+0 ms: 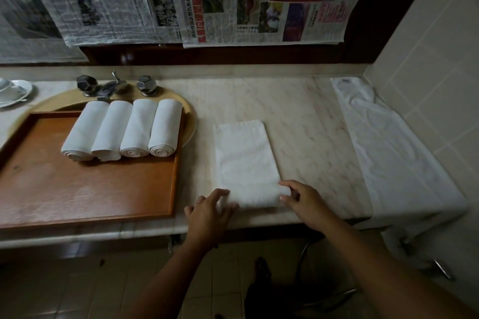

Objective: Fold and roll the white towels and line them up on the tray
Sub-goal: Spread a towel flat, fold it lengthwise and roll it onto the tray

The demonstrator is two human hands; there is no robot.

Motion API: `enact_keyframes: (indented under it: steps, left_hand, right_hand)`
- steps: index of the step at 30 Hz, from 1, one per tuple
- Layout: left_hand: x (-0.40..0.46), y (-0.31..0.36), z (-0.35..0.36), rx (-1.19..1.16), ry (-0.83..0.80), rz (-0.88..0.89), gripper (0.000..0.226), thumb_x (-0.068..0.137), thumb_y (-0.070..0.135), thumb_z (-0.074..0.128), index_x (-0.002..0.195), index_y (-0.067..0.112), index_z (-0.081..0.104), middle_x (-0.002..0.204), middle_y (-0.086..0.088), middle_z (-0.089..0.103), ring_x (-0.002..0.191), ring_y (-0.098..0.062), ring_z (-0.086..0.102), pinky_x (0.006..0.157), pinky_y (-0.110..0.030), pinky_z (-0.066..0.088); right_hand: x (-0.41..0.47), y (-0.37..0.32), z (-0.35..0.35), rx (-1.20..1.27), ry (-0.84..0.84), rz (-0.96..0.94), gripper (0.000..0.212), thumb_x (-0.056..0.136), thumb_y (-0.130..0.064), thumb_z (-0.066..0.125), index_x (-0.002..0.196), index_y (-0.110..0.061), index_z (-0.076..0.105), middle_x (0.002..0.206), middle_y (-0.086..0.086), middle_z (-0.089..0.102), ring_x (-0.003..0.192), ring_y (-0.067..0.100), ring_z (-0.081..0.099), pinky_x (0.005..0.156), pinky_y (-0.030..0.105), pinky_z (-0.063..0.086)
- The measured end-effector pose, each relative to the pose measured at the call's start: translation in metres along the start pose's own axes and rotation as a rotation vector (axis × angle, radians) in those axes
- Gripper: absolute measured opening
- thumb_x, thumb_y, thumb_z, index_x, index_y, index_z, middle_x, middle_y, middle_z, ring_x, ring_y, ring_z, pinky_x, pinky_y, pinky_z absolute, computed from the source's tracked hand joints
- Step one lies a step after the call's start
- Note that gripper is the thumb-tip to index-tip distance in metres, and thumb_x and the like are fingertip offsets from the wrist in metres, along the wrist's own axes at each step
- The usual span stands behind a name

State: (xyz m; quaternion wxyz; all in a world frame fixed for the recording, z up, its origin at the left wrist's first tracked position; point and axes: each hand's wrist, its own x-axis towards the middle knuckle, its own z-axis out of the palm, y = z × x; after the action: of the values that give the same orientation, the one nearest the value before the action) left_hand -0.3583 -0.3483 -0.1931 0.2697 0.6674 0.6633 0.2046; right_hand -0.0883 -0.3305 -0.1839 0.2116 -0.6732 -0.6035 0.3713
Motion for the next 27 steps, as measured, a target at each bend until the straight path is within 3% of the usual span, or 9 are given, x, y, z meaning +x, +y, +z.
enact_keyframes:
  steps: [4,7,10,12,15,18,22,25,27]
  left_hand:
    - [0.004,-0.001,-0.001,-0.133,-0.034,-0.073,0.034,0.094,0.064,0.047,0.119,0.043,0.057,0.113,0.013,0.065,0.115,-0.015,0.055,0.089,-0.037,0.015]
    - [0.009,0.005,-0.006,-0.109,-0.038,-0.127,0.035,0.097,0.063,0.041,0.110,0.040,0.065,0.106,0.016,0.066,0.125,-0.019,0.048,0.098,-0.046,0.018]
    - [0.013,0.013,-0.014,-0.012,-0.010,-0.168,0.035,0.095,0.062,0.046,0.110,0.038,0.067,0.120,0.011,0.060,0.127,-0.025,0.037,0.094,-0.043,0.022]
    - [0.014,0.016,-0.016,0.009,0.082,-0.132,0.028,0.093,0.060,0.054,0.106,0.038,0.065,0.123,0.014,0.055,0.123,-0.023,0.037,0.090,-0.038,0.022]
    - [0.014,0.017,-0.010,0.080,0.189,0.043,0.015,0.094,0.047,0.062,0.089,0.033,0.067,0.103,0.016,0.062,0.106,-0.020,0.048,0.081,-0.036,0.024]
    - [0.011,0.010,-0.005,0.229,0.241,0.216,0.018,0.095,0.042,0.061,0.083,0.031,0.068,0.093,0.014,0.067,0.088,-0.021,0.057,0.073,-0.035,0.021]
    - [0.000,-0.004,-0.007,0.314,0.149,0.301,0.034,0.094,0.057,0.044,0.110,0.034,0.062,0.114,0.016,0.066,0.090,-0.020,0.061,0.074,-0.037,0.033]
    - [-0.008,-0.008,-0.007,0.220,0.048,0.252,0.044,0.095,0.059,0.044,0.130,0.034,0.054,0.126,0.015,0.062,0.096,-0.019,0.063,0.077,-0.039,0.037]
    - [-0.007,-0.008,-0.008,0.067,-0.007,0.128,0.043,0.096,0.056,0.051,0.134,0.036,0.053,0.115,0.010,0.068,0.104,-0.018,0.062,0.088,-0.040,0.035]
  right_hand:
    - [0.010,-0.008,-0.007,0.083,-0.041,0.074,0.033,0.093,-0.028,0.067,0.126,-0.023,0.064,0.114,-0.001,0.066,0.103,0.014,0.062,0.083,0.029,0.053]
    - [0.022,-0.017,-0.006,0.058,0.009,0.110,0.020,0.092,-0.029,0.066,0.111,-0.020,0.068,0.107,0.000,0.067,0.098,0.018,0.064,0.071,0.024,0.049]
    - [0.031,-0.022,-0.005,-0.095,0.043,0.133,0.014,0.088,-0.037,0.068,0.096,-0.026,0.062,0.100,-0.004,0.064,0.092,0.019,0.061,0.073,0.028,0.046]
    - [0.031,-0.023,-0.004,-0.206,0.113,0.061,0.015,0.088,-0.037,0.068,0.086,-0.028,0.055,0.091,-0.008,0.059,0.086,0.018,0.057,0.071,0.031,0.046]
    - [0.020,-0.021,0.007,-0.420,0.256,-0.210,0.017,0.093,-0.032,0.056,0.077,-0.028,0.051,0.086,-0.012,0.051,0.084,0.019,0.047,0.068,0.032,0.034]
    - [0.006,-0.007,0.018,-0.472,0.347,-0.353,0.027,0.093,-0.036,0.042,0.088,-0.023,0.065,0.098,-0.009,0.064,0.088,0.022,0.052,0.071,0.031,0.037]
    - [-0.007,0.014,0.020,-0.351,0.198,-0.290,0.041,0.090,-0.042,0.056,0.127,-0.024,0.061,0.128,-0.005,0.061,0.107,0.019,0.052,0.088,0.032,0.043]
    - [-0.015,0.011,0.023,-0.117,0.127,-0.111,0.041,0.091,-0.037,0.067,0.130,-0.034,0.056,0.112,0.001,0.058,0.098,0.017,0.056,0.087,0.028,0.046]
    - [-0.013,0.001,0.018,0.009,0.084,-0.029,0.036,0.091,-0.034,0.068,0.125,-0.035,0.058,0.104,-0.003,0.059,0.094,0.014,0.058,0.080,0.025,0.048]
